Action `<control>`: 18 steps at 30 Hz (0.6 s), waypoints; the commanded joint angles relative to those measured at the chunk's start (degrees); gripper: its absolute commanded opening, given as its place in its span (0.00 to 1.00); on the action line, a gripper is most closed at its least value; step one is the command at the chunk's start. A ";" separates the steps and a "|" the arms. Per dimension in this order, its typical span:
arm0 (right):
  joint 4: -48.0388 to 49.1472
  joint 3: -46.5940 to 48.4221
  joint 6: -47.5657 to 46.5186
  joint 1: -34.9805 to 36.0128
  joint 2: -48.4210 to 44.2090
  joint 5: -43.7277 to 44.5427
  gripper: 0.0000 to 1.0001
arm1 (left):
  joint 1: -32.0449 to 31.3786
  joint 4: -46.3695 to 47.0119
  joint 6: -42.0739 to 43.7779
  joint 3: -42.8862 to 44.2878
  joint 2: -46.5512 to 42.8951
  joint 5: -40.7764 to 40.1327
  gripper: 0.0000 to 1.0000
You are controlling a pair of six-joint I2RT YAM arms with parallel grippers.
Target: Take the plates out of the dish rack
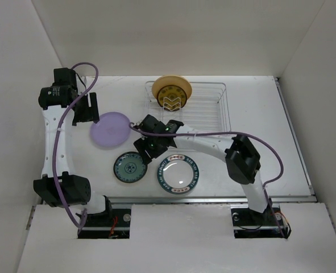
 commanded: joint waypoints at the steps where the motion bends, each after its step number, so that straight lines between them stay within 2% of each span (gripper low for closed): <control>1: -1.61 2.42 1.30 0.89 -8.92 2.72 0.67 | -0.08 0.75 1.78 -0.67 -3.25 -0.52 0.71; 4: -1.61 1.36 2.62 0.89 -15.33 6.75 0.74 | -0.08 1.54 2.40 -0.06 -2.30 0.10 0.73; 9: -3.90 0.14 3.77 0.89 -23.51 13.43 0.81 | -0.08 -2.50 2.40 8.20 2.62 7.28 0.73; 13: -3.90 -3.91 6.93 -1.47 -28.79 24.31 0.83 | -1.14 -1.71 2.40 7.68 2.63 7.83 0.73; 18: -3.37 -3.30 7.64 -6.40 -30.73 25.66 0.83 | -1.66 -1.19 3.10 6.01 2.10 7.83 0.73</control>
